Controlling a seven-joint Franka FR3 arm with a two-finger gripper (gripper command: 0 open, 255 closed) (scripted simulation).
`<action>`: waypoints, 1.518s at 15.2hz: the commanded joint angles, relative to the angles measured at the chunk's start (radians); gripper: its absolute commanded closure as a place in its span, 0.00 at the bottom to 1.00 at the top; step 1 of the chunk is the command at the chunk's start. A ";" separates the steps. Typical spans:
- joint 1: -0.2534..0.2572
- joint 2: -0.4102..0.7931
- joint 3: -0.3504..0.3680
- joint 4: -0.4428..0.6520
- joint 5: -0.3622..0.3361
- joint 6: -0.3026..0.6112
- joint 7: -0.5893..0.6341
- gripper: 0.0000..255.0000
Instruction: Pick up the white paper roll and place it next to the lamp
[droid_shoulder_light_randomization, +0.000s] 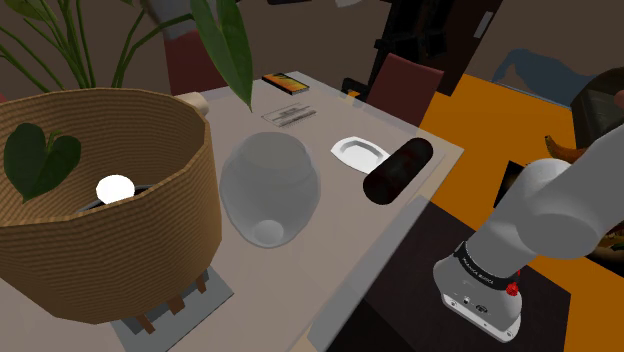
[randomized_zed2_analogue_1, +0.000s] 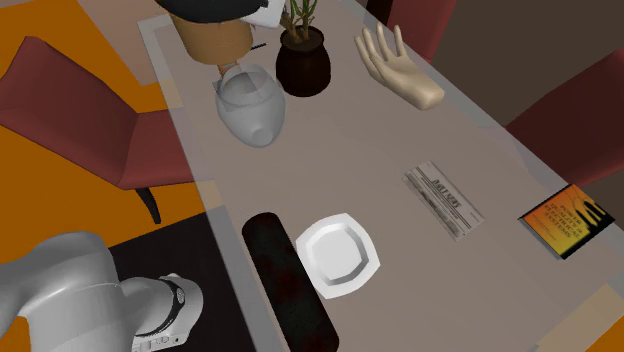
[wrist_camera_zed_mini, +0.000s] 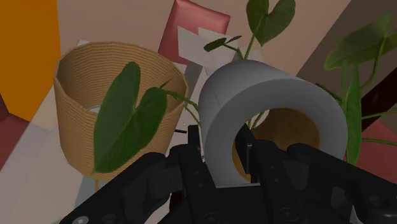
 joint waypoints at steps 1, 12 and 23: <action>0.021 -0.007 0.038 -0.005 0.011 0.054 0.022 1.00; 0.125 0.033 0.261 0.030 0.022 0.350 0.149 1.00; 0.220 0.248 0.507 0.191 -0.226 0.691 0.410 1.00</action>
